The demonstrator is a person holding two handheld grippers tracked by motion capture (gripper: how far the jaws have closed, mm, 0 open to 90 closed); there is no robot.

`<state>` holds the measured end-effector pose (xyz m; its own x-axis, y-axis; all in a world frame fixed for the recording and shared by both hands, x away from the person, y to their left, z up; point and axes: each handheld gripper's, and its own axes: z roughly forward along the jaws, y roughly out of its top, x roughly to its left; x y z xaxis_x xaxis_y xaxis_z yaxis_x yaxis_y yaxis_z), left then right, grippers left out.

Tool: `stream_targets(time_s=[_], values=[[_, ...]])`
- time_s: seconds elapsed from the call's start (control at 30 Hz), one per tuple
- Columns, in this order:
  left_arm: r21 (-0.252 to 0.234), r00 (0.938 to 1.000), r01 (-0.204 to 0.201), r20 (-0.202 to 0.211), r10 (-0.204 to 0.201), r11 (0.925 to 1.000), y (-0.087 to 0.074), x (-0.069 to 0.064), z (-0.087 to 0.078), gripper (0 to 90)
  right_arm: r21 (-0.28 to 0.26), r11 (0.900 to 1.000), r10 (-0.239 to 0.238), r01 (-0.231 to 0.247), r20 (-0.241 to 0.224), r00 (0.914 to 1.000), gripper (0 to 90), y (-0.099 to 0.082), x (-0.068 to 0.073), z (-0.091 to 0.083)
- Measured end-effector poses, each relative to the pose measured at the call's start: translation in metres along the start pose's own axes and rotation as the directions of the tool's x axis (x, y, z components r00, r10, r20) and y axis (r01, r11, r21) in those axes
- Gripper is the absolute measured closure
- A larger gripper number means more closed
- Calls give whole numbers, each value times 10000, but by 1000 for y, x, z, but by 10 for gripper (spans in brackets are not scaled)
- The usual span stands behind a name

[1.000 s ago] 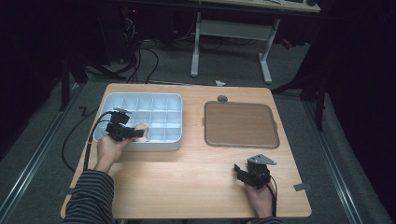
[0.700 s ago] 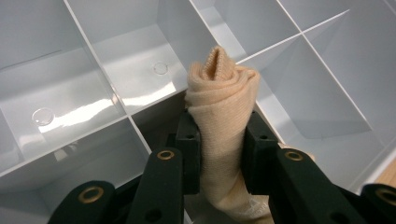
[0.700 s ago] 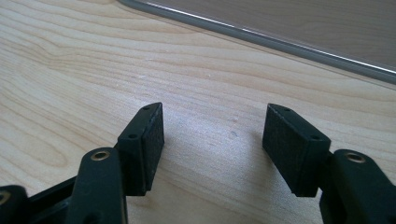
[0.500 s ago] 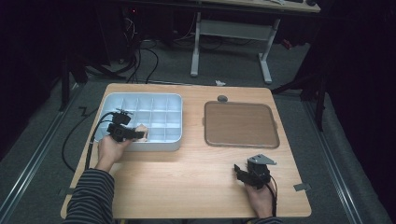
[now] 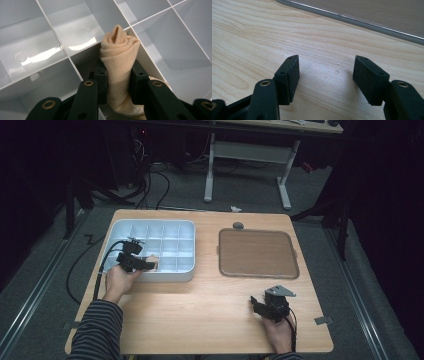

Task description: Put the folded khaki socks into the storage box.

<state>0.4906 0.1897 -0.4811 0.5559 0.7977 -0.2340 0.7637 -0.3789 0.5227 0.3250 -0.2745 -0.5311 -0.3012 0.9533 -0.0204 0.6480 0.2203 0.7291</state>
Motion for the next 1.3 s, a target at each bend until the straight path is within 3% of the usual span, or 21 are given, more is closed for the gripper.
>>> stream_targets(time_s=[0.3,0.47,0.6,0.8,1.0,1.3], values=[[-264,9999,67,-131,-70,9996,1,-5,-2,615,-4,10000,27,-27,-5,10000,385,0,0,0],[-702,9991,15,-429,-46,9975,1,-8,-8,553,5,10000,40,-40,4,10000,385,0,0,0],[-1038,9970,-17,-773,-63,9946,1,-8,-12,557,7,10000,33,-33,2,10000,384,0,0,0],[-1346,9927,-80,-1206,-84,9909,2,-10,-16,643,0,10000,2,-2,-1,10000,384,0,0,0],[-1300,9913,-9,-1308,-163,9915,2,-10,-15,721,2,10000,-7,7,-7,10000,384,0,0,0],[-523,9909,44,-1338,-114,9986,2,-9,-7,754,0,10000,-17,17,-11,10000,384,0,0,0]])
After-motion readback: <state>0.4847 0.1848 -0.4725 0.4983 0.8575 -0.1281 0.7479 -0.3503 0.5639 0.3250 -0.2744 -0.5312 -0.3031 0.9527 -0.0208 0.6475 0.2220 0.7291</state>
